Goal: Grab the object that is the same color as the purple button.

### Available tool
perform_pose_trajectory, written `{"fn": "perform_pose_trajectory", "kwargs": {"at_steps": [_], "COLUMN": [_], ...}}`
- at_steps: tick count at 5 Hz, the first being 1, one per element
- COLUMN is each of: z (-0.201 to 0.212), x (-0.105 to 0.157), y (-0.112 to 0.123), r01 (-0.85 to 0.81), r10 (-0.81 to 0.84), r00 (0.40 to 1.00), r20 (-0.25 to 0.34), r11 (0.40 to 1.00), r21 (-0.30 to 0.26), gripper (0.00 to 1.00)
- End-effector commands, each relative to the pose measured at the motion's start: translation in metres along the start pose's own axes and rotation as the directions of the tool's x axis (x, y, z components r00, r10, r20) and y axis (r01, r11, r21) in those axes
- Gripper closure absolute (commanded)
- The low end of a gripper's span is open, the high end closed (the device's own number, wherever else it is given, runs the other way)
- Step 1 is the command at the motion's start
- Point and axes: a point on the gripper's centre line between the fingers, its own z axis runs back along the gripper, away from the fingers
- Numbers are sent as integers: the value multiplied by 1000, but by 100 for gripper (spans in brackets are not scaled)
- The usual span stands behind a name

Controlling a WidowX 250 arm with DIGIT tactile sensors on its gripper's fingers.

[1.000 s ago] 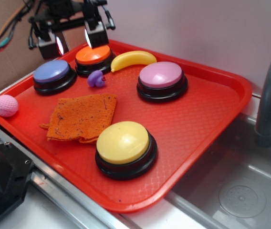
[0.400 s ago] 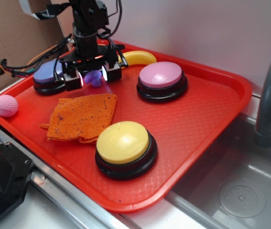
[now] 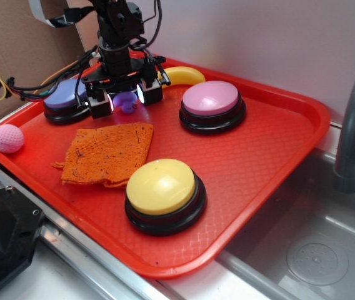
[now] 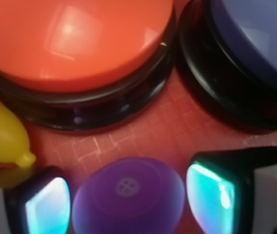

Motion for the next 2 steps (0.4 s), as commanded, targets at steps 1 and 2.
{"fn": "perform_pose_trajectory", "kwargs": {"at_steps": [1, 2], "z": [19, 61], "x": [12, 14], "y": [9, 14], "r01": [-6, 139], "r10": [9, -135], "r00": [999, 990], "r20": [38, 39], "r11": [998, 986], "r21": [-67, -98], "gripper": [100, 100]}}
